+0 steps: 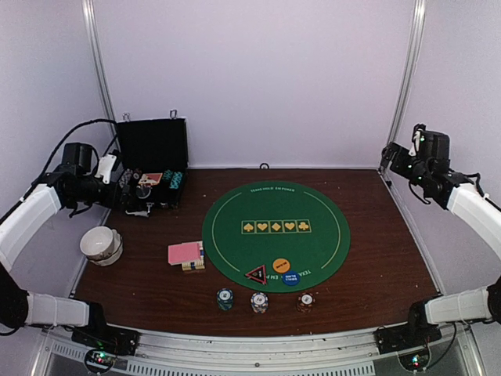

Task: Distribute texas hold em gaming equipment

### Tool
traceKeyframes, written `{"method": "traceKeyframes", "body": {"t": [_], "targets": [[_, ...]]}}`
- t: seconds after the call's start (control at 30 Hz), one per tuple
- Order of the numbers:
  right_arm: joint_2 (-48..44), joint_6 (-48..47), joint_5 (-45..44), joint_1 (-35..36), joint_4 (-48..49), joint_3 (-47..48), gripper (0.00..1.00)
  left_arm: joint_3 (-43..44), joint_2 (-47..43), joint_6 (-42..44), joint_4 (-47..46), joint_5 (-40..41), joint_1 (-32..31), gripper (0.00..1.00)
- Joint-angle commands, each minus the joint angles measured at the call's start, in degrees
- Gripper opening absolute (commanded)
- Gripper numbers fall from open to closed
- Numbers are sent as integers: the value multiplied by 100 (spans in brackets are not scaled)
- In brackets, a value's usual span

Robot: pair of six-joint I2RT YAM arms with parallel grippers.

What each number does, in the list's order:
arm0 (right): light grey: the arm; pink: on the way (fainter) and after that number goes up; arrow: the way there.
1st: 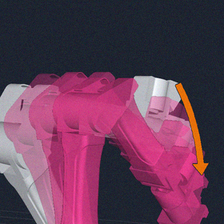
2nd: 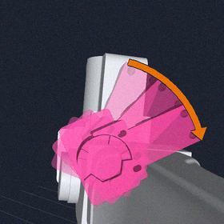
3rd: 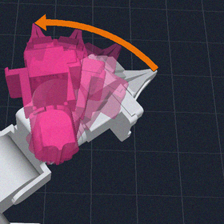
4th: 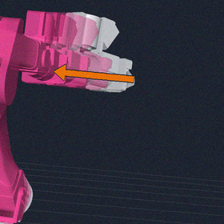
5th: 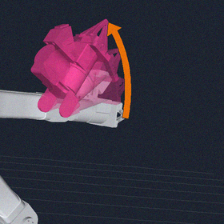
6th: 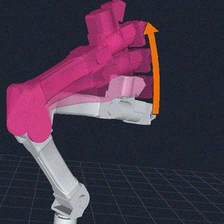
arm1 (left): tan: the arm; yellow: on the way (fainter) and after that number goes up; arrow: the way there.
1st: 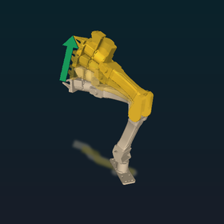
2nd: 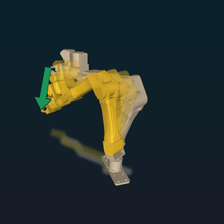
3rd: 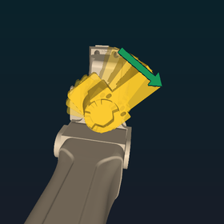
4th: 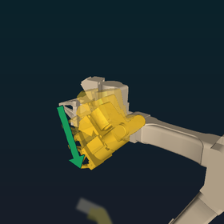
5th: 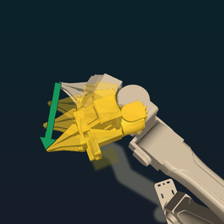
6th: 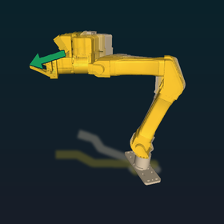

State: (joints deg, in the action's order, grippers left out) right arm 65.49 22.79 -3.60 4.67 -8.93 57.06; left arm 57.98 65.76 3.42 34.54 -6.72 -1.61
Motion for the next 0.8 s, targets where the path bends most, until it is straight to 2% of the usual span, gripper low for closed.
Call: {"method": "traceKeyframes", "body": {"t": [0.0, 0.1, 0.37, 0.6, 0.77], "targets": [[215, 274, 343, 1141, -978, 167, 98, 361, -165, 199, 969, -140, 2, 98], [666, 100, -240, 2270, -1642, 561, 98, 568, -107, 267, 1307, -43, 2, 98], [2214, 330, -650, 4733, -2650, 1551, 98, 1223, 47, 457, 2297, 11, 0, 97], [3734, 629, -478, 5796, -3146, 2473, 85, 1282, 49, 618, 2420, -22, 2, 98], [4418, 940, -353, 6016, -3312, 2920, 79, 1457, 113, 699, 2617, -91, 0, 98]]}}
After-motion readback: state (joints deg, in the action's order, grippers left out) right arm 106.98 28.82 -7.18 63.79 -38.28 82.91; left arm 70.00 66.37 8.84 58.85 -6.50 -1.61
